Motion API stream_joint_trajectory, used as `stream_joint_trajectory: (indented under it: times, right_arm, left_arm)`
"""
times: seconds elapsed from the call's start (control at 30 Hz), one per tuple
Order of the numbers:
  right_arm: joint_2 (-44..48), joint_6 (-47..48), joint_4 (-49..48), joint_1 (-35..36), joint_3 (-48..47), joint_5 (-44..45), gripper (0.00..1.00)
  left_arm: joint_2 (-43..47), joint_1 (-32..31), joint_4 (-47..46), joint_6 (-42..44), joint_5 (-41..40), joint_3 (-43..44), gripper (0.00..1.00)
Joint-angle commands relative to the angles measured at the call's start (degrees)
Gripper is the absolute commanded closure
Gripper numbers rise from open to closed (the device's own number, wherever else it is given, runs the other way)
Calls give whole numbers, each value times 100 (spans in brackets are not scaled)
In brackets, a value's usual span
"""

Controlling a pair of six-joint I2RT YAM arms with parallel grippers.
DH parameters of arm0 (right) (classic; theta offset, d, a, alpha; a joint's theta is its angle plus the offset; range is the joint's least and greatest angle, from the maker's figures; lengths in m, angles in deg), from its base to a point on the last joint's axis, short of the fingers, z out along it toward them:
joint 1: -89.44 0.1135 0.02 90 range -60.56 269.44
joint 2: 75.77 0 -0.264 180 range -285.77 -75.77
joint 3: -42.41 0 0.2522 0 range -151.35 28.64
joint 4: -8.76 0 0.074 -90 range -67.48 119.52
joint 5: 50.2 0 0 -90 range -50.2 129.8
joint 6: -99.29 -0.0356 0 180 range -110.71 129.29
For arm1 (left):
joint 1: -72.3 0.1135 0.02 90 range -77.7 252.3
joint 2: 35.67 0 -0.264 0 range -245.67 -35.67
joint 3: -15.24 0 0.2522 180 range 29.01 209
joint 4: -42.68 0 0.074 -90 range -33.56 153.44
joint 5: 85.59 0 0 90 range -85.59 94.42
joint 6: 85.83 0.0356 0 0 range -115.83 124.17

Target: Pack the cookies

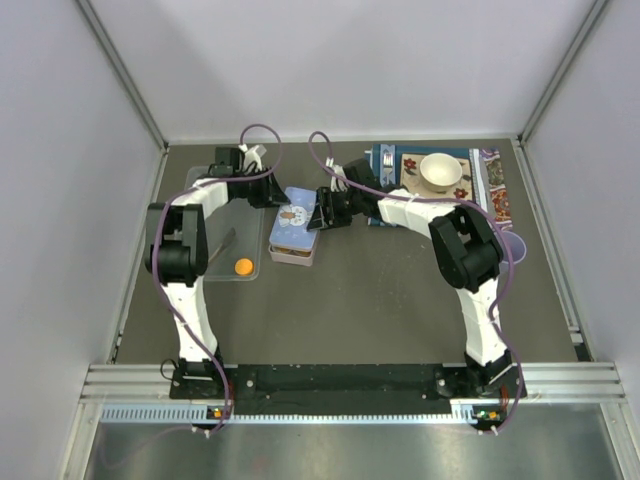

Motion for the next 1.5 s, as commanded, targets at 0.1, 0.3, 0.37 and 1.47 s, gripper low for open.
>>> stream_joint_trajectory:
  times: [0.1, 0.3, 0.37, 1.47]
  right_arm:
    - [266, -36, -146, 87, -356, -99, 46]
    - [248, 43, -102, 87, -461, -29, 46]
    - [239, 78, -75, 78, -488, 24, 46]
    - [-76, 693, 162, -194, -997, 1782, 46]
  left_arm:
    - [-112, -10, -11, 37, 18, 336, 57]
    - [-253, -10, 42, 46, 0, 520, 57]
    - [-297, -10, 68, 46, 9, 617, 57]
    - [-253, -62, 77, -33, -123, 415, 57]
